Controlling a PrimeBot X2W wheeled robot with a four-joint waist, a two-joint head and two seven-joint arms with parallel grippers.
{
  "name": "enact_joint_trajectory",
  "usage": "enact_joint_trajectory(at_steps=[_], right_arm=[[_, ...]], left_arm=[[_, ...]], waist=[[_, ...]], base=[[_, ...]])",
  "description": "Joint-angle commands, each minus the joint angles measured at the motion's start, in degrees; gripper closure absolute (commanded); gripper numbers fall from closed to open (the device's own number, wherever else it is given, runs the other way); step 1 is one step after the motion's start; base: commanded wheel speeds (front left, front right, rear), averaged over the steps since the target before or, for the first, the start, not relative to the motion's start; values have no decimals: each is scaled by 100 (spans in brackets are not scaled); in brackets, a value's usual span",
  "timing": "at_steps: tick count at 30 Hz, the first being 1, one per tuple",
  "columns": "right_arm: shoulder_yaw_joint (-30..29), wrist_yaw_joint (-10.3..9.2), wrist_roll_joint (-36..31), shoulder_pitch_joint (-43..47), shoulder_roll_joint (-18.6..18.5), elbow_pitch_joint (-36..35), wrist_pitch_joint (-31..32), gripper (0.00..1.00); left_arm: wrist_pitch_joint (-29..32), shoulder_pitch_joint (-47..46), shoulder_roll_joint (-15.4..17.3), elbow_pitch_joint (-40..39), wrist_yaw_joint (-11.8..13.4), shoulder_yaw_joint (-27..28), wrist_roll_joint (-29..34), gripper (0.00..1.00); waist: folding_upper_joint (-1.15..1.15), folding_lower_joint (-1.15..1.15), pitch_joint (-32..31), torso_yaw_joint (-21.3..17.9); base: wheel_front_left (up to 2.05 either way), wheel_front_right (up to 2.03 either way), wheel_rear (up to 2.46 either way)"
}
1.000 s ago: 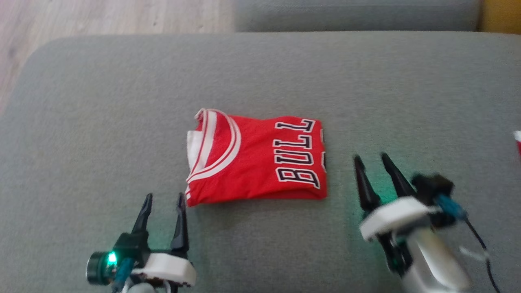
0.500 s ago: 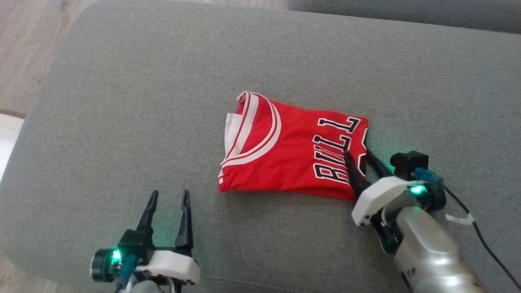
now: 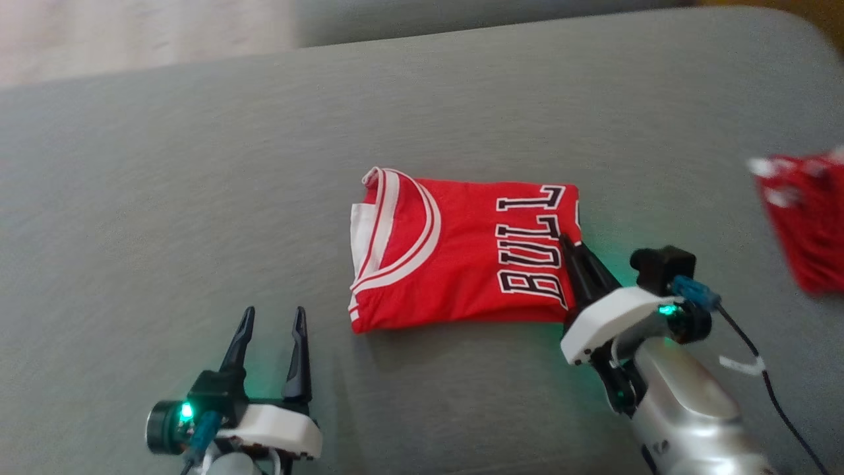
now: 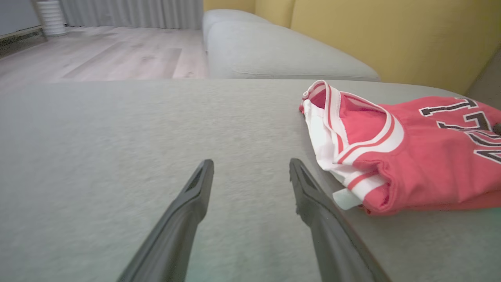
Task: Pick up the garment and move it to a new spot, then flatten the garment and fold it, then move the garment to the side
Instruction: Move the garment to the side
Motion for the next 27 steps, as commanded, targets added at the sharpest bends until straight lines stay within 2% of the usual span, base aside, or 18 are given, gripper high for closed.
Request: enact_joint_trajectory(at_steps=[1,8,13,20,27], right_arm=[[36,-4,12,64,7,-209,-77,100],[-216,-4,-88,326,7,-668,-78,100],[-342,-4,-232,418,5,-895,-78,100],[-672,-4,-617,-18,-268,-897,-78,100],[-1423,-4,-1445,-1273,-1143,-290,-67,100]], left_arm=[[-56,-252,20,-164,-12,132,27,0],[-56,-327,20,-81,-59,43,46,0],[-56,-391,20,-15,-115,21,112,0],[-56,-492,20,75,-203,16,218,0],[-56,-607,20,211,-259,51,380,0]], waist=[[0,0,-74,-1002],[0,0,17,-2124],[0,0,145,-2518],[0,0,354,-2575],[0,0,579,-2172]], base=[[0,0,0],[0,0,0],[0,0,0],[0,0,0],[0,0,0]])
